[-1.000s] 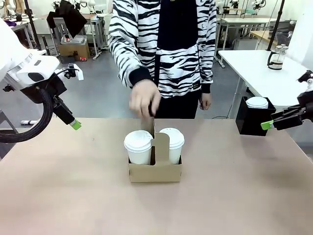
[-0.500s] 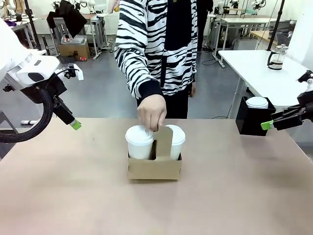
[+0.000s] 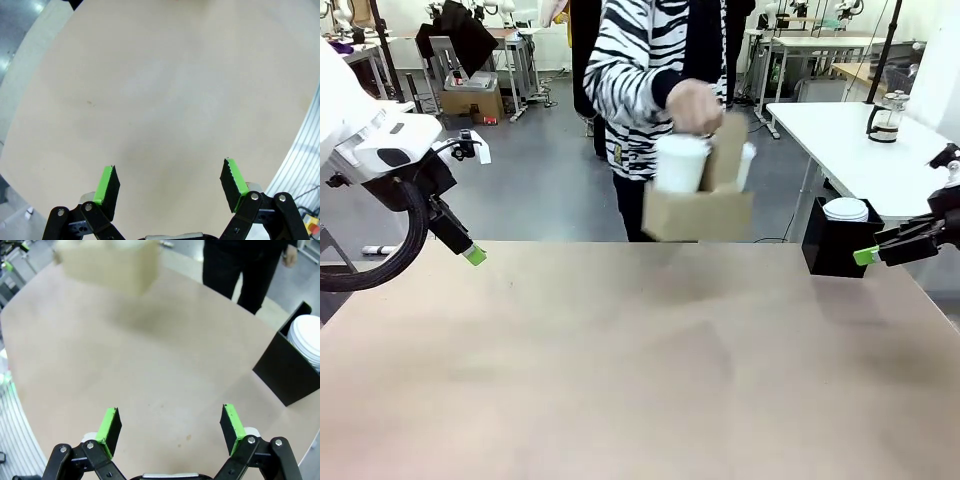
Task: Pour a drink into a cup and package it in a carrier.
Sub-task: Insert the held 600 ml Paper Cup into the Cup Carrier.
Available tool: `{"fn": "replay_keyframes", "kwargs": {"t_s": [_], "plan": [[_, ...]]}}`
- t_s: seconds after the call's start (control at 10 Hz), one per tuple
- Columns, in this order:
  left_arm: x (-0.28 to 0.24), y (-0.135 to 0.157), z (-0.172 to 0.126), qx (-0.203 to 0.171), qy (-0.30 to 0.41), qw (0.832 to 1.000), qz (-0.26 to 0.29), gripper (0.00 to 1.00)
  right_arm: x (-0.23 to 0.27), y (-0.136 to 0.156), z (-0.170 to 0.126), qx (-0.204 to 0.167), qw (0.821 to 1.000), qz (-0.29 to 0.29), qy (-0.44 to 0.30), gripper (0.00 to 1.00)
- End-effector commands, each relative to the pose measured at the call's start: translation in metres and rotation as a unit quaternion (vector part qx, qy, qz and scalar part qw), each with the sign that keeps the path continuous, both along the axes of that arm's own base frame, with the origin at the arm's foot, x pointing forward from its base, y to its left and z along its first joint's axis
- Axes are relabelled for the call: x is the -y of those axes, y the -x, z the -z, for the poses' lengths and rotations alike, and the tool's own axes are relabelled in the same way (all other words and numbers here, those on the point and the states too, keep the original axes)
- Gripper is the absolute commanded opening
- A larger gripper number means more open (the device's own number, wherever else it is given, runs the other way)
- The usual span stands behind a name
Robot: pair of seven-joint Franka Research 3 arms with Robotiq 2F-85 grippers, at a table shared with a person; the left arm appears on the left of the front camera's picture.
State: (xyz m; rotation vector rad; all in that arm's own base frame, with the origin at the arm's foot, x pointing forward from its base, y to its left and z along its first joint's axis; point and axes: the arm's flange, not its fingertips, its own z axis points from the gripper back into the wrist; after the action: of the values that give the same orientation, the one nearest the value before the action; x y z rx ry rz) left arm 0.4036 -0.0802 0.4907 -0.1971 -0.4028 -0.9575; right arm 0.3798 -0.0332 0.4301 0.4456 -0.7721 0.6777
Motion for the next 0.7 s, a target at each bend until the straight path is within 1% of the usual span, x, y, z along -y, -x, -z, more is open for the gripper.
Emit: {"fn": "replay_keyframes", "kwargs": {"t_s": [0.0,0.6], "plan": [[-0.0007,0.0018,-0.0011,0.001,-0.005,1.000,-0.005,1.00,0.0029,0.0010,0.0049,0.010,1.000,-0.009,0.001,1.00],[-0.0007,0.0018,-0.0011,0.001,-0.005,1.000,-0.005,1.00,0.0029,0.0010,0.0049,0.010,1.000,-0.009,0.001,1.00]]}}
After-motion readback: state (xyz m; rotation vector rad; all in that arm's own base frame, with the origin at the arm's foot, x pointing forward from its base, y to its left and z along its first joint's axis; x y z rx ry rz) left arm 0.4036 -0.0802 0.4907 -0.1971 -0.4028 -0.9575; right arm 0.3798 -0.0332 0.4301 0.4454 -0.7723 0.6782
